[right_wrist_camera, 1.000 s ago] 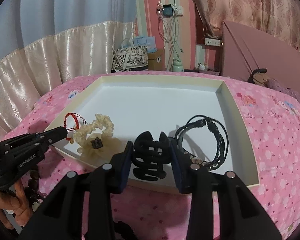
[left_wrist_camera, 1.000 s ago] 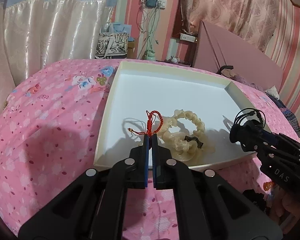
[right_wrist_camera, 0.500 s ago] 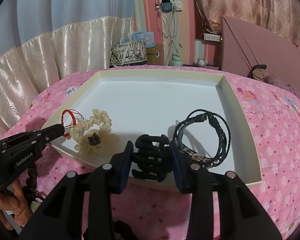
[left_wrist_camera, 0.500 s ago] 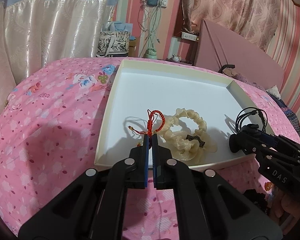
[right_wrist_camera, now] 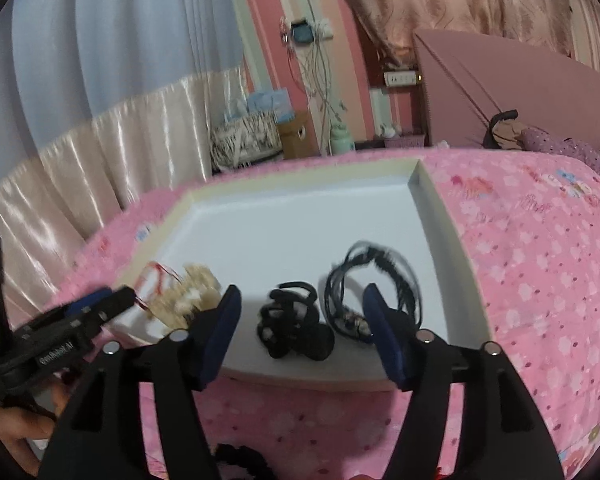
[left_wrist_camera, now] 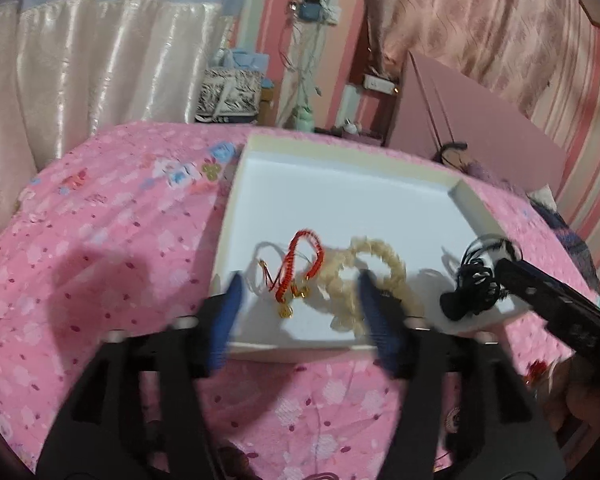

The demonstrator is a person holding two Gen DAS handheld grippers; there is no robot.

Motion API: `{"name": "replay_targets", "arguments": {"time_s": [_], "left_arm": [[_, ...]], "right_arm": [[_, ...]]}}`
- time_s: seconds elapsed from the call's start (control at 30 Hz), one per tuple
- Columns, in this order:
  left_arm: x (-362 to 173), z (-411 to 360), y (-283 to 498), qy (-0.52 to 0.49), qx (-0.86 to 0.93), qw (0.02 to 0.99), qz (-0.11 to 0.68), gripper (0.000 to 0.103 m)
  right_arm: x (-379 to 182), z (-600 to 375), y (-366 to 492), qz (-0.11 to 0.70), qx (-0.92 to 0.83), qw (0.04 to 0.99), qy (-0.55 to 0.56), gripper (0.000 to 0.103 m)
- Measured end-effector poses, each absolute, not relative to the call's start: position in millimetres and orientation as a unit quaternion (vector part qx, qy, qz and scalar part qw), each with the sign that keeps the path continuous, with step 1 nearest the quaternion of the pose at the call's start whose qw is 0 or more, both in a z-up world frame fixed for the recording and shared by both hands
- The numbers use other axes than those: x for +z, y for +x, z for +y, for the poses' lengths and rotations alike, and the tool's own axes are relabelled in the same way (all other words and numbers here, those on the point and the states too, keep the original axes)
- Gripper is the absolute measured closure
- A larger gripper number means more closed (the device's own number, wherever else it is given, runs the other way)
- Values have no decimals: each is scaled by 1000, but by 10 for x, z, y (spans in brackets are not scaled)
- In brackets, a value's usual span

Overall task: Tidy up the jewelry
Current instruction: 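Open both grippers to release the clip and red bracelet into the tray, then withdraw both grippers from the tray toward the remaining jewelry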

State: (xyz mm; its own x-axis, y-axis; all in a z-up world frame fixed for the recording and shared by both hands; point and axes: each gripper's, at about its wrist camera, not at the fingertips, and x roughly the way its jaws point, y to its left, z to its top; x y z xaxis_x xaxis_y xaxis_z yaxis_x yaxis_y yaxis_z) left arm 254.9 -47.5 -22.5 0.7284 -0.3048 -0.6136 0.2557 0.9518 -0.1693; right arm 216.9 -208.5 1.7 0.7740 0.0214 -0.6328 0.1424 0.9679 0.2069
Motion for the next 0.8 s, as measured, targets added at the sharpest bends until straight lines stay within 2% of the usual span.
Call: {"name": "replay_targets", "arguments": {"time_s": [0.03, 0.2, 0.3, 0.37, 0.57, 0.73, 0.8], "left_arm": [[-180, -488, 2537, -33, -140, 932, 333, 23], [99, -559, 2401, 8, -127, 937, 326, 22], [202, -465, 2153, 18, -125, 944, 305, 18], [205, -379, 1948, 18, -127, 948, 292, 14], [-22, -173, 1258, 35, -126, 947, 293, 13], [-260, -154, 960, 83, -126, 946, 287, 11], [-266, -87, 931, 73, -117, 948, 287, 11]], "right_arm": [[115, -2092, 2131, 320, -42, 940, 113, 30], [474, -2198, 1940, 291, -40, 947, 131, 29], [553, -2194, 1655, 282, -42, 952, 112, 24], [530, -2191, 1458, 283, -41, 953, 100, 24], [395, -2371, 765, 277, -91, 954, 75, 23], [254, -2594, 502, 302, -110, 944, 79, 23], [170, -2641, 402, 311, -103, 941, 84, 23]]}}
